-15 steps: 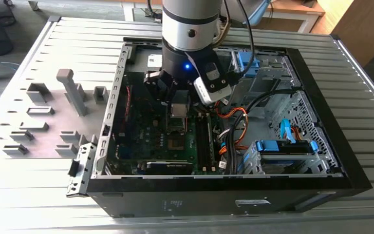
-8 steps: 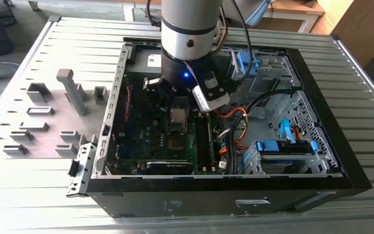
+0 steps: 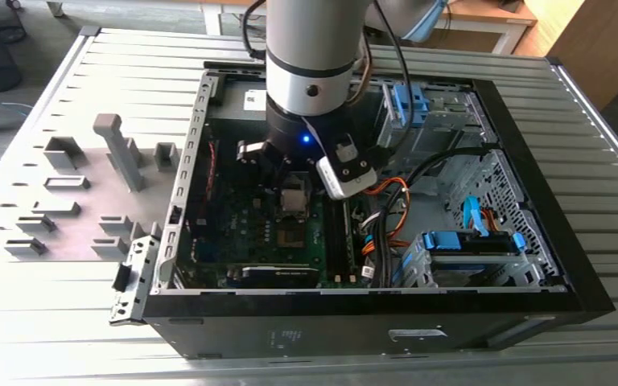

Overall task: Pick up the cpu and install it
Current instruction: 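Place the cpu into insertion slot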

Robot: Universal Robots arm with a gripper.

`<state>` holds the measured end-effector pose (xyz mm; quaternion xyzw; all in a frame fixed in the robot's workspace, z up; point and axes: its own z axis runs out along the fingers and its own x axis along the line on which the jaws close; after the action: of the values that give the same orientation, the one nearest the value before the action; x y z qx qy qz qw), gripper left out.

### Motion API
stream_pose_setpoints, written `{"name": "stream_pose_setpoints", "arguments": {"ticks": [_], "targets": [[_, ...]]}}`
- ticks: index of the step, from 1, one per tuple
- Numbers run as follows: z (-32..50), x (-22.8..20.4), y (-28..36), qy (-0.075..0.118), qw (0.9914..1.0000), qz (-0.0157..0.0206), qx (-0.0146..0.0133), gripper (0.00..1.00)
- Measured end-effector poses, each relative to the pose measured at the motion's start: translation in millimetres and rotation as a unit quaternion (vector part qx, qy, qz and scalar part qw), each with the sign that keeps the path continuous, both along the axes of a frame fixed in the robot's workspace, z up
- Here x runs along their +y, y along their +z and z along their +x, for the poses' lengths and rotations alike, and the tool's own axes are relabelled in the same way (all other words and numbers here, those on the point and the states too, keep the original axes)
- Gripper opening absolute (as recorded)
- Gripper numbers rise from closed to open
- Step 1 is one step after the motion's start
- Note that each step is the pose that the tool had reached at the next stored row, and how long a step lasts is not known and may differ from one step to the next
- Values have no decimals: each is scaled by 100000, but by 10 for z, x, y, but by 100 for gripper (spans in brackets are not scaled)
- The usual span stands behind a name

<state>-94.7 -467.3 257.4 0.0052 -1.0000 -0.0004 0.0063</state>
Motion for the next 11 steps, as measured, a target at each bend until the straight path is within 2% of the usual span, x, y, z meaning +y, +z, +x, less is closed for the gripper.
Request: {"name": "stream_pose_setpoints", "arguments": {"ticks": [11], "targets": [[-1, -72, -132, 1, 99999, -479, 74, 47]]}}
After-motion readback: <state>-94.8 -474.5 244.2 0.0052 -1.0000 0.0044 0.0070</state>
